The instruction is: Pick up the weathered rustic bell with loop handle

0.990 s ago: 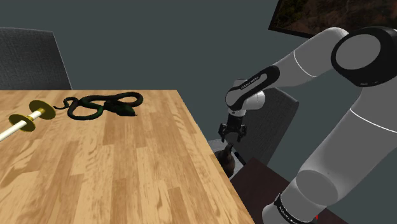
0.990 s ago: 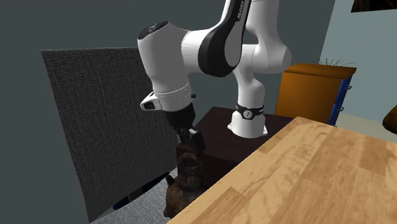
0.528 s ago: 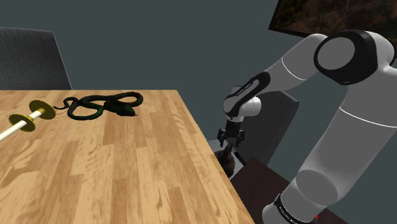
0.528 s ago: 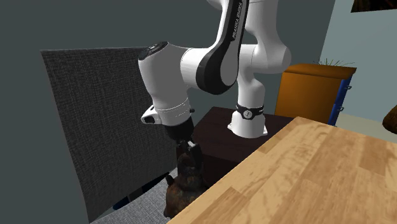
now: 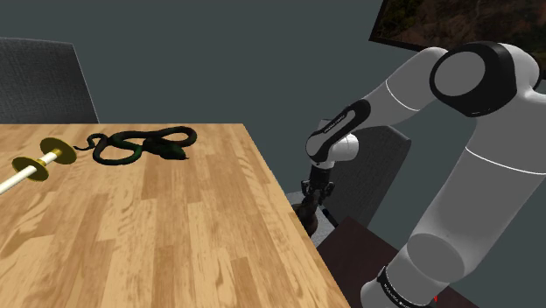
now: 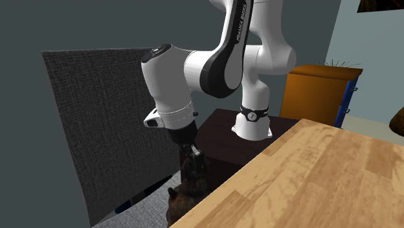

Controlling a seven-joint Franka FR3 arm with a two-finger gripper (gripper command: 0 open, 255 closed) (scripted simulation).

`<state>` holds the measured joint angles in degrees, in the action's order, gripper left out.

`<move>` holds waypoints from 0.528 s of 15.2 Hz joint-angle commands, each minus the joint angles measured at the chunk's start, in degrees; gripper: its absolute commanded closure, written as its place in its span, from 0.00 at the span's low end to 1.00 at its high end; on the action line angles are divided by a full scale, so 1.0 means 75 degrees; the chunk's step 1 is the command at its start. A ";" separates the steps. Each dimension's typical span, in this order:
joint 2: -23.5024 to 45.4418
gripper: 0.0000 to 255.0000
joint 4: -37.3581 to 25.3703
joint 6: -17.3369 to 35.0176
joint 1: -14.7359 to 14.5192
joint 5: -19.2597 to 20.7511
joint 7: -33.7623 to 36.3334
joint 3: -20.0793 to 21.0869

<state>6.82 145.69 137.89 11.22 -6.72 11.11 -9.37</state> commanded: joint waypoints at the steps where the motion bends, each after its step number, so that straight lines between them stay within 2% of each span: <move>1: 0.0020 1.00 0.0022 -0.0009 -0.0001 0.0002 -0.0003 0.0003; 4: 0.0000 1.00 0.0016 -0.0035 -0.0003 0.0010 0.0005 0.0001; 8: -0.0431 1.00 0.0003 -0.0467 -0.0009 0.0165 0.0133 -0.0034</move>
<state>4.46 145.78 135.25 11.08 -5.84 11.99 -9.49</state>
